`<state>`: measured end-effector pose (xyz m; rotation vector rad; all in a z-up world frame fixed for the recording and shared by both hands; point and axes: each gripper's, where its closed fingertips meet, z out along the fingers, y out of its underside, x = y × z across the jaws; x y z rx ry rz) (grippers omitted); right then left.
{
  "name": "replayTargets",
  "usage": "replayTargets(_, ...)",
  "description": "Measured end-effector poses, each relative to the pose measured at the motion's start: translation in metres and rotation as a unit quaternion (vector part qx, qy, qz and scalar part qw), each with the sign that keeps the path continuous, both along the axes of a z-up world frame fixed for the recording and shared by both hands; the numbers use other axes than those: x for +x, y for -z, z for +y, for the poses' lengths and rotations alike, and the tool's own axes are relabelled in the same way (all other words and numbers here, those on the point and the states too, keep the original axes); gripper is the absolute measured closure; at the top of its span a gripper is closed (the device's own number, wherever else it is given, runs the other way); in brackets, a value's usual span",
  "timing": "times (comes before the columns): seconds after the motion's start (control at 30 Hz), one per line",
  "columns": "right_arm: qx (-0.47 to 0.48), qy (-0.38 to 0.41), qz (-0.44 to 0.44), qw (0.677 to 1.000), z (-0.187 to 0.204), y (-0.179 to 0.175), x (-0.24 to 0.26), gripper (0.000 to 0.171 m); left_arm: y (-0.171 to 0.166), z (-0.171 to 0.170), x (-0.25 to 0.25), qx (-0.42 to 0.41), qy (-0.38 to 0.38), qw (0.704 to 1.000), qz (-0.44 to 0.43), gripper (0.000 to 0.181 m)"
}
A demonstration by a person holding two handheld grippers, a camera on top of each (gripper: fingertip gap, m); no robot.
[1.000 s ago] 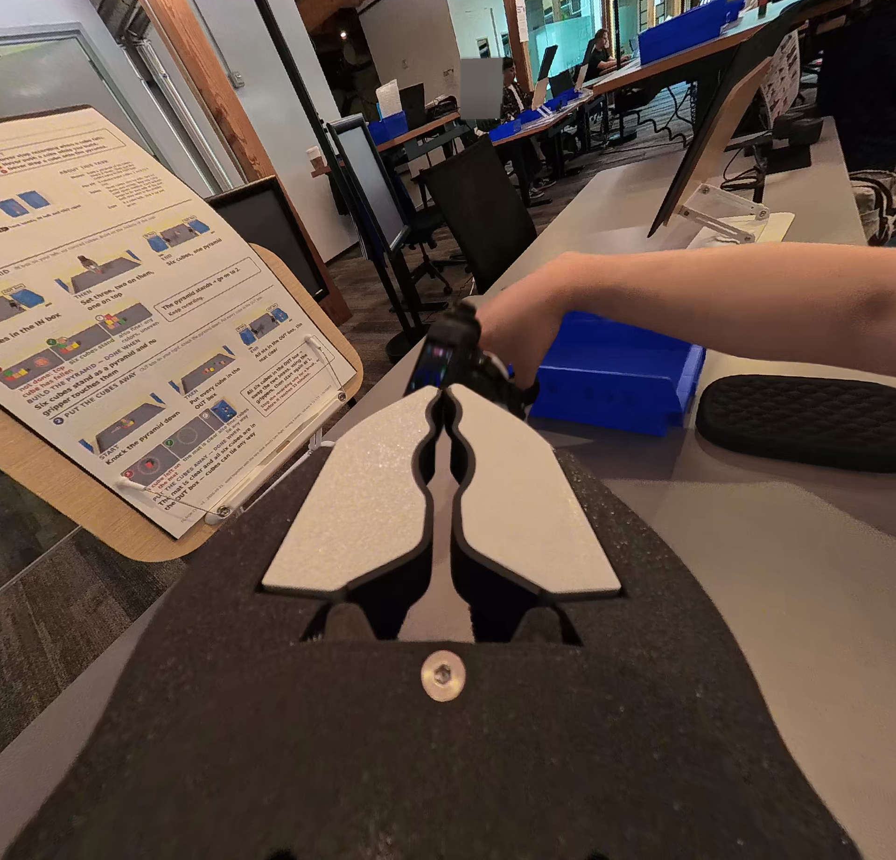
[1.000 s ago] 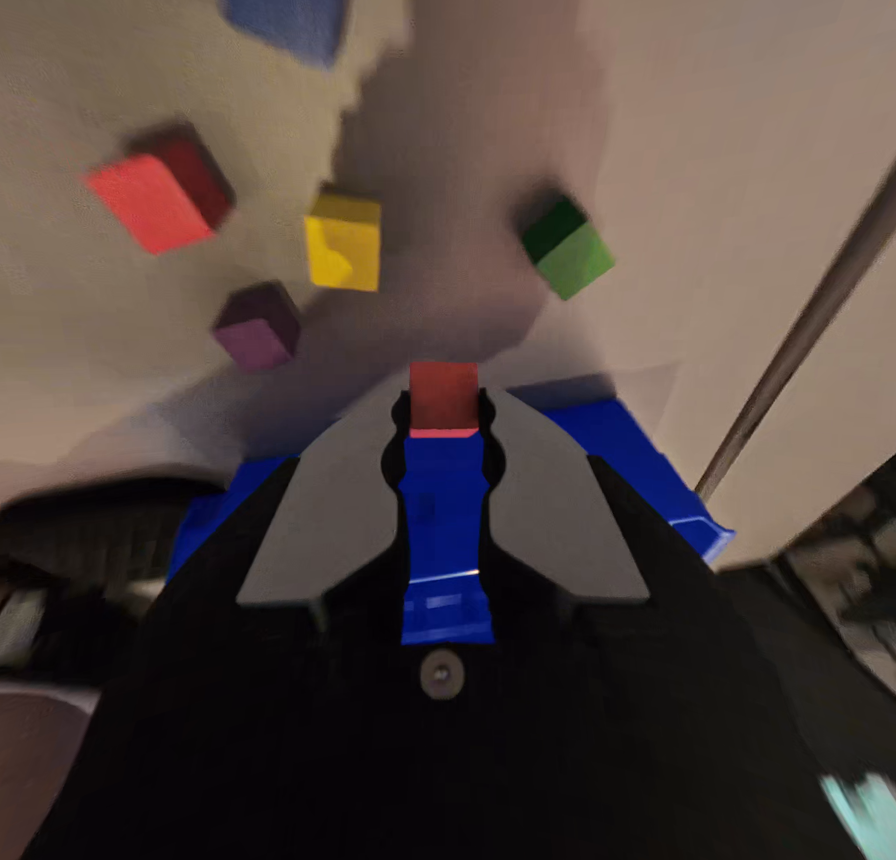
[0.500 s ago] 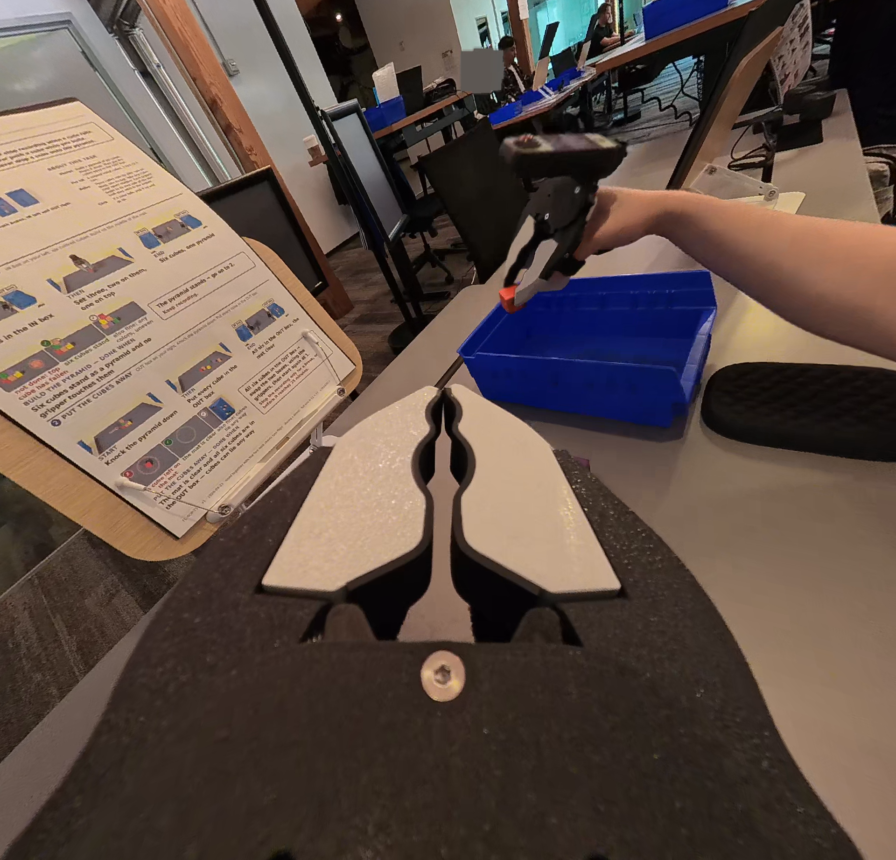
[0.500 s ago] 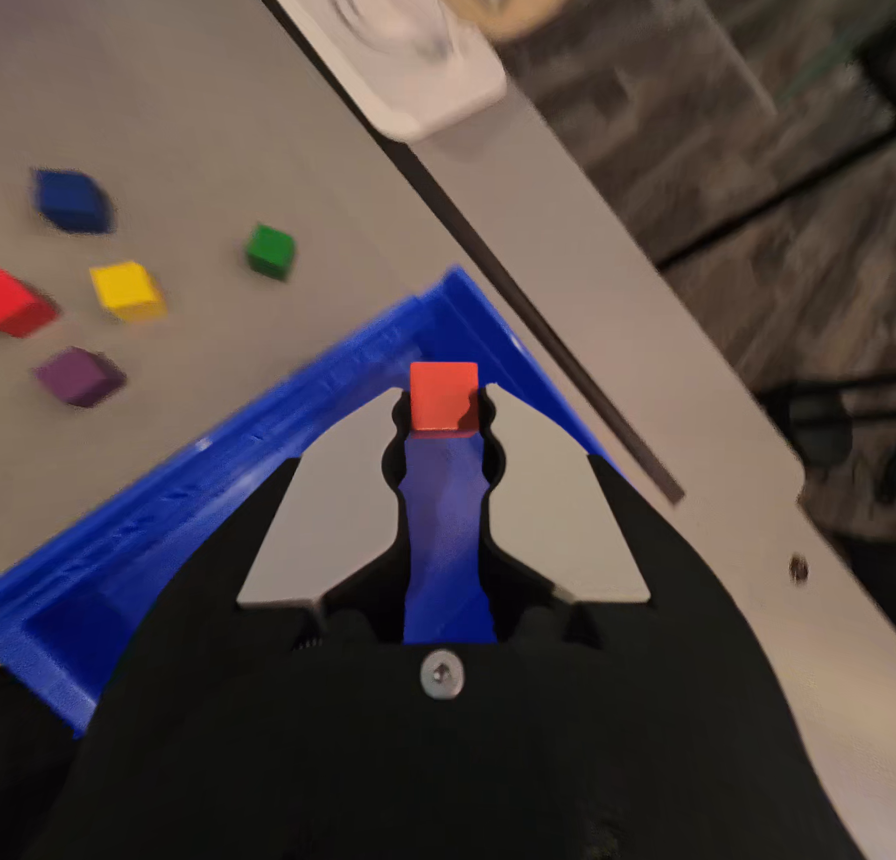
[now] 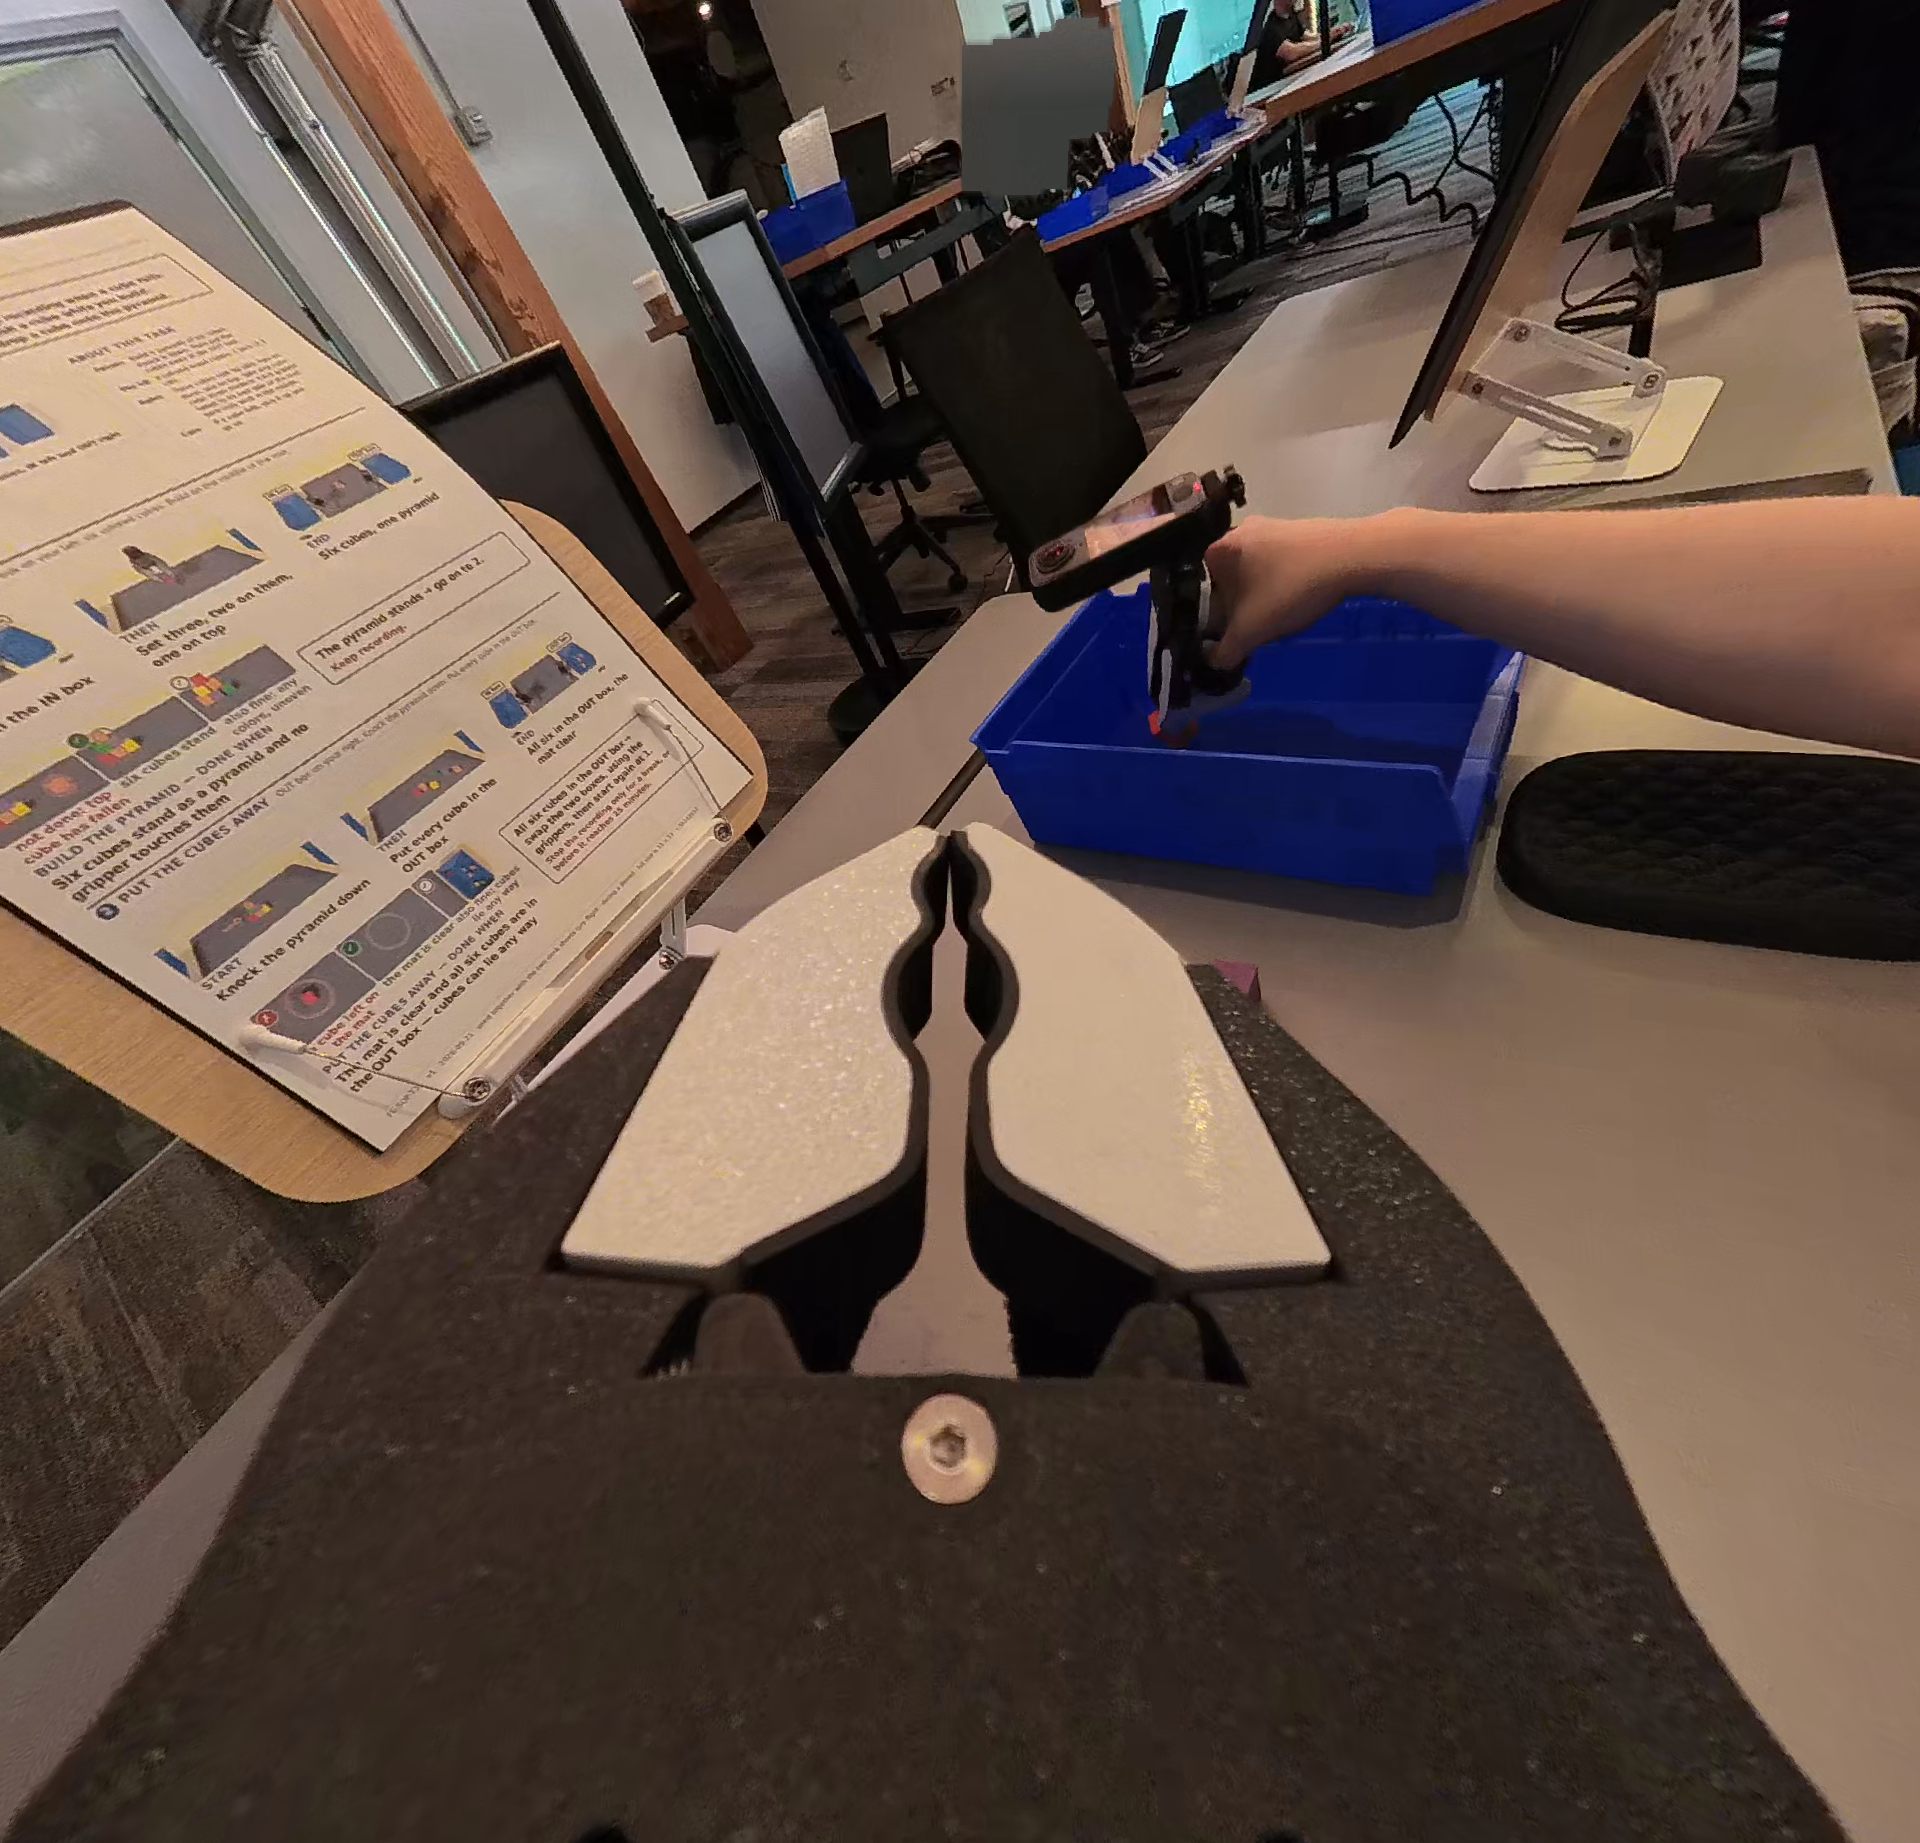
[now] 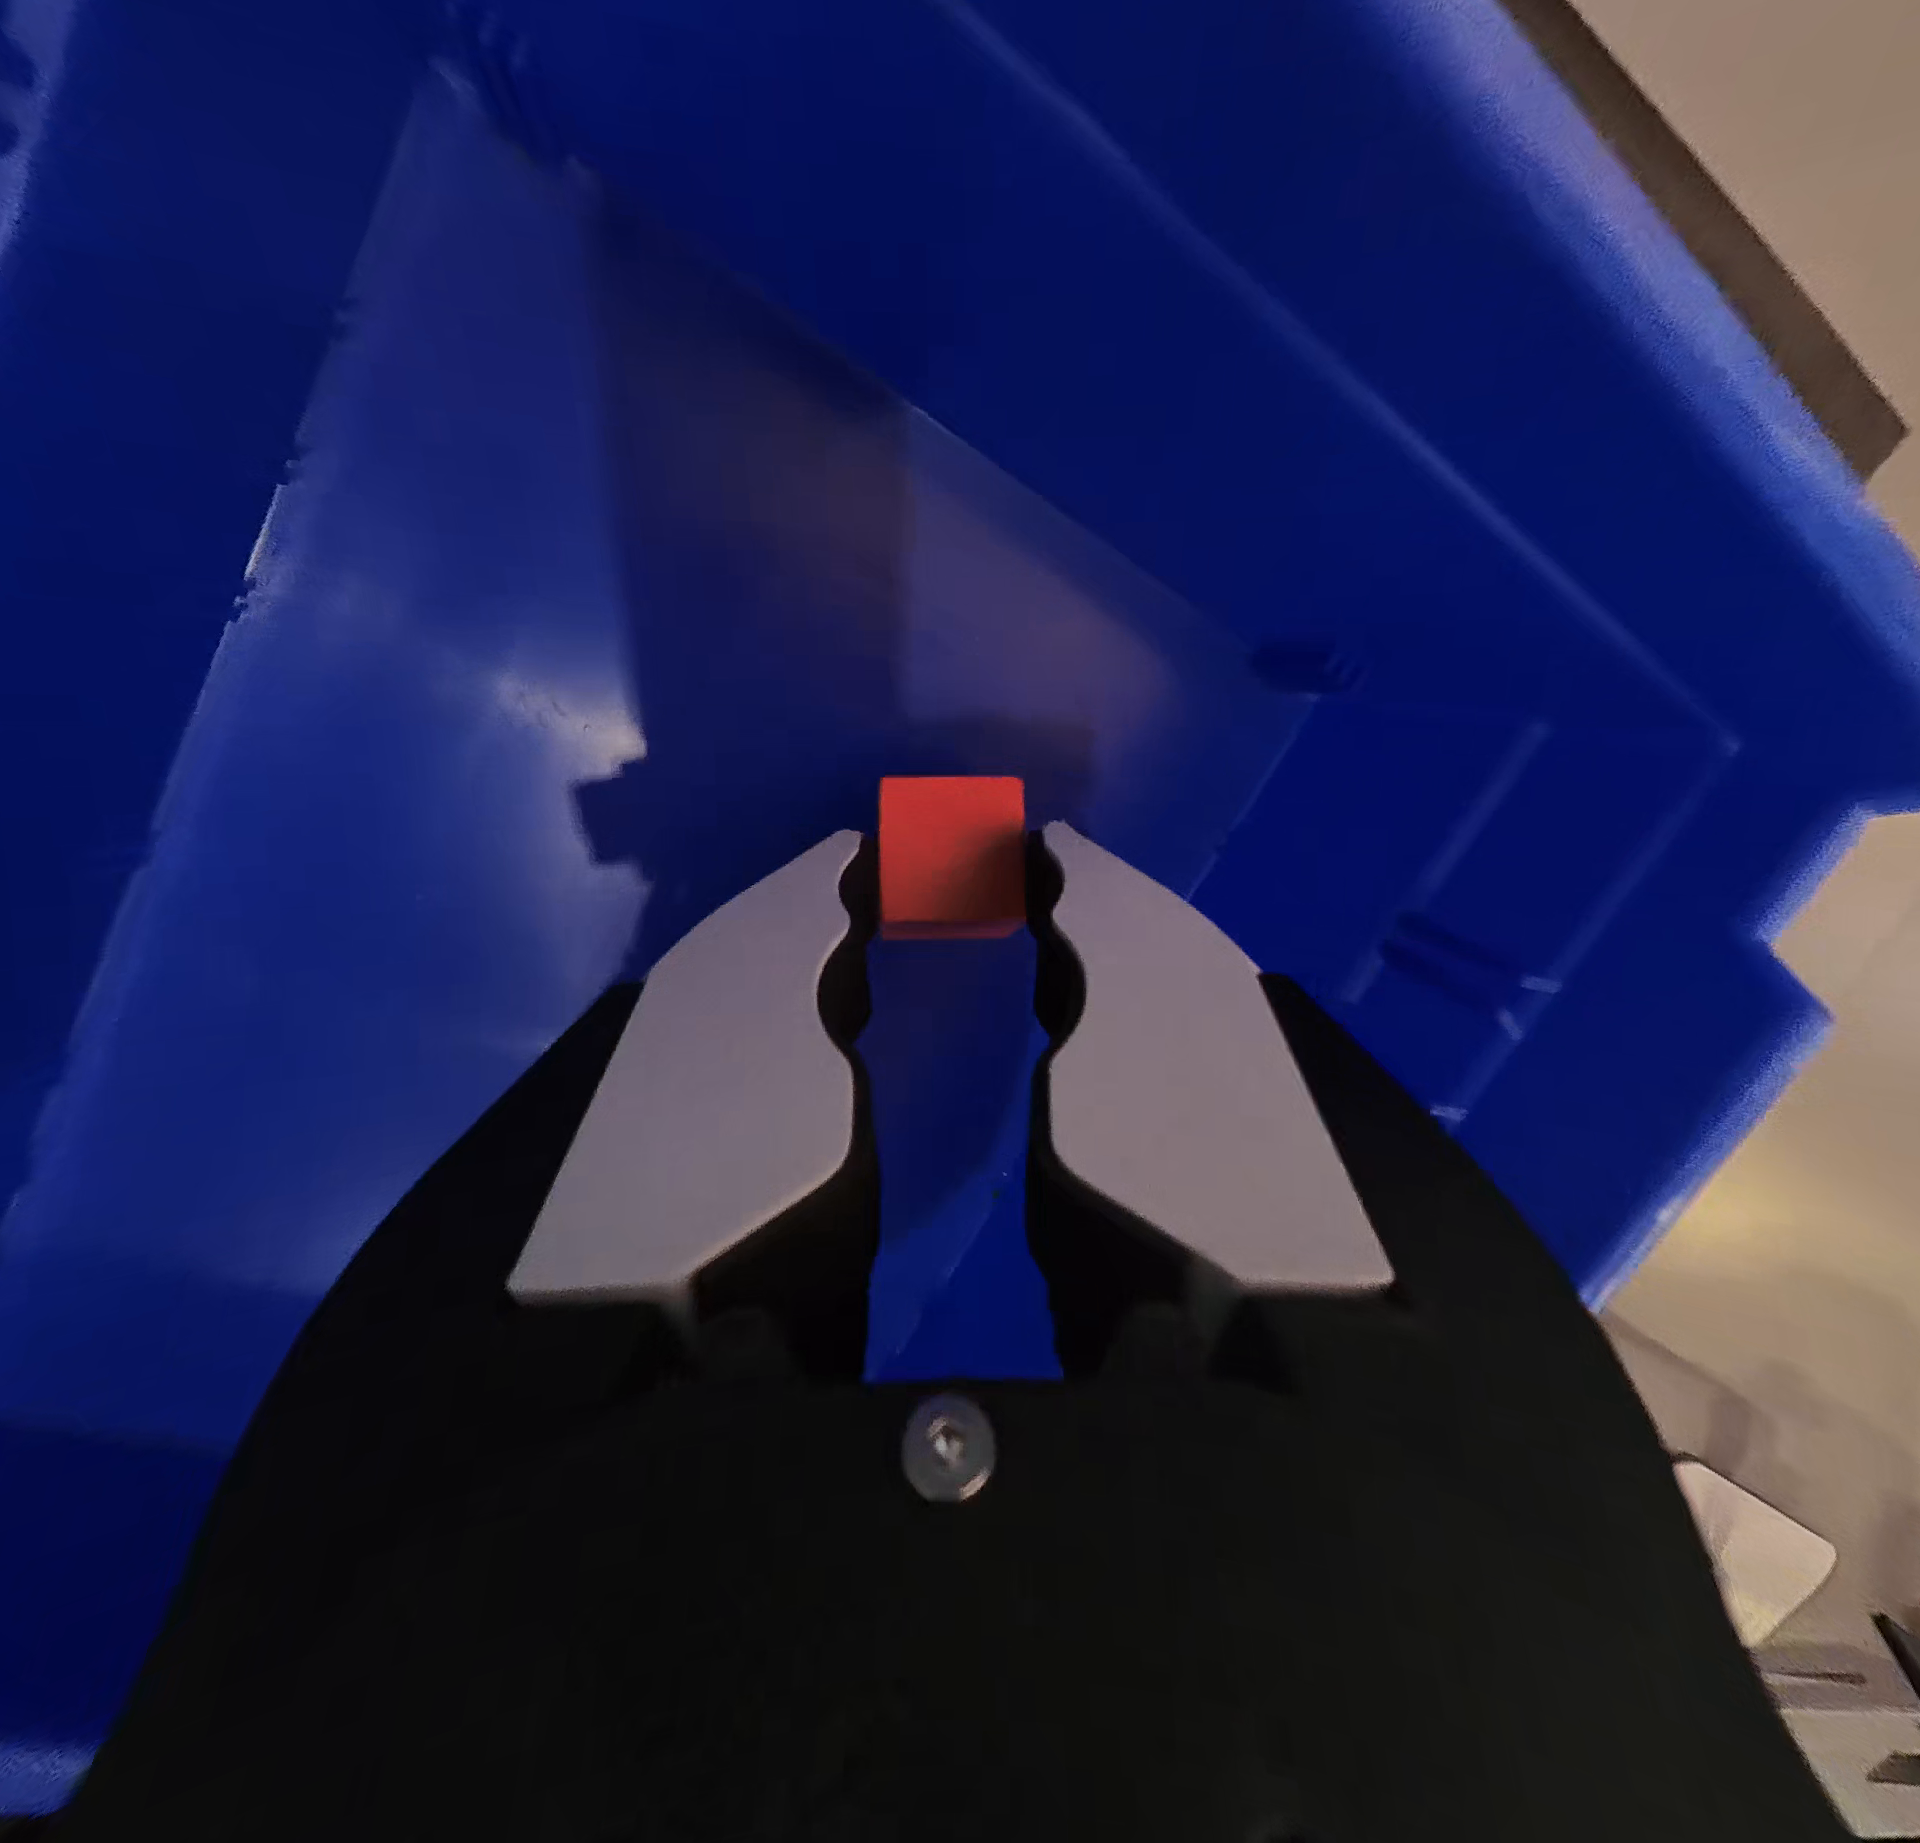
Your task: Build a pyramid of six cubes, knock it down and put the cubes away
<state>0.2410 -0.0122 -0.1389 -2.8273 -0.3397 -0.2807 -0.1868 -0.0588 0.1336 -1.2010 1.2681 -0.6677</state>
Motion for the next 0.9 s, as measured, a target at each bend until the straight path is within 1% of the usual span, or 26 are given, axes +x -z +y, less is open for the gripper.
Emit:
replayTargets(0.27,0.005,0.013,0.029,0.999,-0.007,0.004,0.000,0.141,0.001,-0.002,0.000,0.001,0.003,1.000,0.004,0.181)
replayTargets(0.33,0.016,0.017,0.041,0.999,-0.008,-0.003,-0.002,0.142,0.000,-0.002,-0.001,0.002,0.003,1.000,0.004,0.181)
replayTargets(0.4,0.059,0.010,0.045,0.997,0.000,-0.024,-0.008,0.141,-0.001,-0.003,-0.001,0.001,0.004,1.000,0.002,0.181)
replayTargets(0.5,0.179,-0.026,0.030,0.983,0.023,-0.088,-0.035,0.136,-0.001,-0.003,-0.002,0.001,0.002,1.000,0.002,0.181)
replayTargets(0.57,0.250,-0.077,0.050,0.964,0.038,-0.130,-0.078,0.134,-0.001,-0.002,-0.002,0.003,0.001,1.000,0.003,0.181)
replayTargets(0.63,0.261,-0.148,0.105,0.948,0.045,-0.149,-0.135,0.134,0.000,-0.001,-0.002,0.001,-0.001,1.000,0.005,0.181)
replayTargets(0.67,0.243,-0.173,0.128,0.946,0.048,-0.149,-0.159,0.134,0.001,0.000,-0.002,0.000,-0.002,1.000,0.007,0.181)
replayTargets(0.7,0.217,-0.181,0.141,0.949,0.051,-0.143,-0.176,0.132,0.002,0.000,-0.002,-0.001,-0.003,1.000,0.008,0.181)
replayTargets(0.77,0.155,-0.156,0.159,0.962,0.061,-0.120,-0.195,0.131,0.003,0.000,-0.002,-0.002,-0.003,1.000,0.011,0.181)
replayTargets(0.83,0.110,-0.136,0.173,0.969,0.073,-0.094,-0.211,0.131,0.003,-0.001,-0.002,-0.002,-0.002,1.000,0.012,0.181)
replayTargets(0.9,0.064,-0.114,0.160,0.978,0.083,-0.066,-0.216,0.132,0.003,-0.003,-0.003,-0.001,0.000,1.000,0.013,0.181)
